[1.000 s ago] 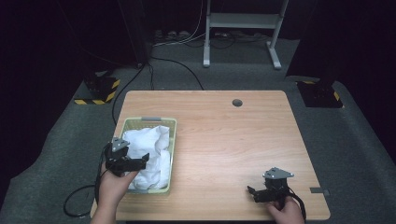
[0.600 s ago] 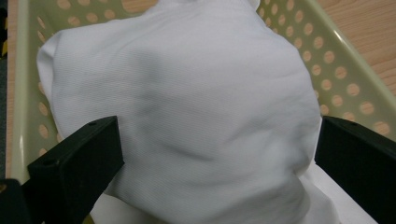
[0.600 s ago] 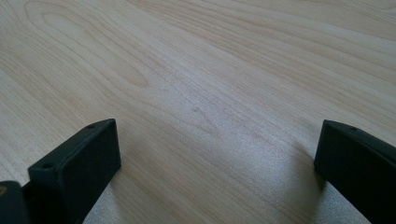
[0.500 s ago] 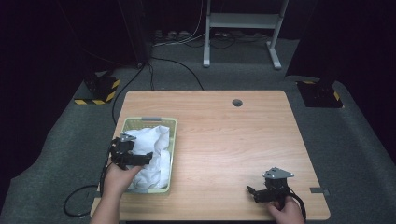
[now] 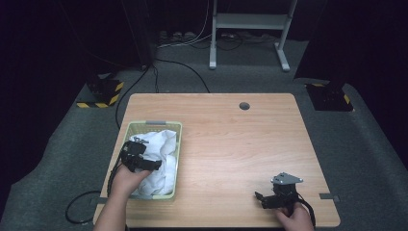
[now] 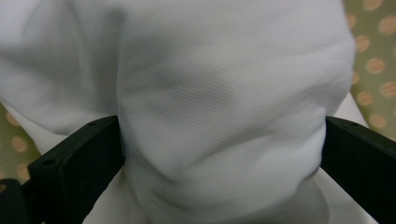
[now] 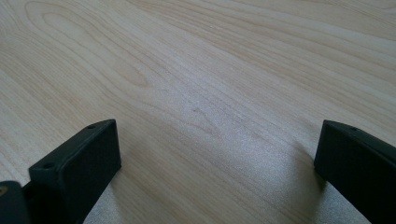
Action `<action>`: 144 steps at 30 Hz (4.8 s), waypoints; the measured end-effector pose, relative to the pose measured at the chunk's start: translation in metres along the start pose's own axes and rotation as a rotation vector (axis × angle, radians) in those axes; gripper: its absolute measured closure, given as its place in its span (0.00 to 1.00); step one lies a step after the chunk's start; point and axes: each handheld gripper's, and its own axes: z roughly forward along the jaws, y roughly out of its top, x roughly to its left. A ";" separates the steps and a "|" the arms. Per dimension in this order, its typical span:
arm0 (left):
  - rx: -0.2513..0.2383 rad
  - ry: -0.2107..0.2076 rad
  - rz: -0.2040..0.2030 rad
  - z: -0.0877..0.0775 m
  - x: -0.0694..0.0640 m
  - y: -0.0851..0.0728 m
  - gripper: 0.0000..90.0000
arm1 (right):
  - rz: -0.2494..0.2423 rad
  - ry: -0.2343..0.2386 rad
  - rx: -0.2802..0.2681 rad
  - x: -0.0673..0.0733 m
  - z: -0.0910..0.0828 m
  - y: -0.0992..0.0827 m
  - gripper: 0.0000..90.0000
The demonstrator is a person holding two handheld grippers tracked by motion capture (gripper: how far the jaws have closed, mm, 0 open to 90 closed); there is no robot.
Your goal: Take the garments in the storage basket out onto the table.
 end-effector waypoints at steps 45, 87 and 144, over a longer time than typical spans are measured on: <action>0.129 -0.062 0.080 0.025 -0.007 0.000 0.67 | 0.003 0.017 -0.005 -0.001 0.000 0.000 0.00; -0.260 0.102 0.176 -0.040 -0.029 -0.022 0.73 | 0.009 0.024 -0.008 -0.002 -0.001 0.000 0.00; -0.656 0.179 0.187 -0.102 -0.057 -0.031 0.73 | 0.010 0.026 -0.009 -0.002 -0.001 0.000 0.00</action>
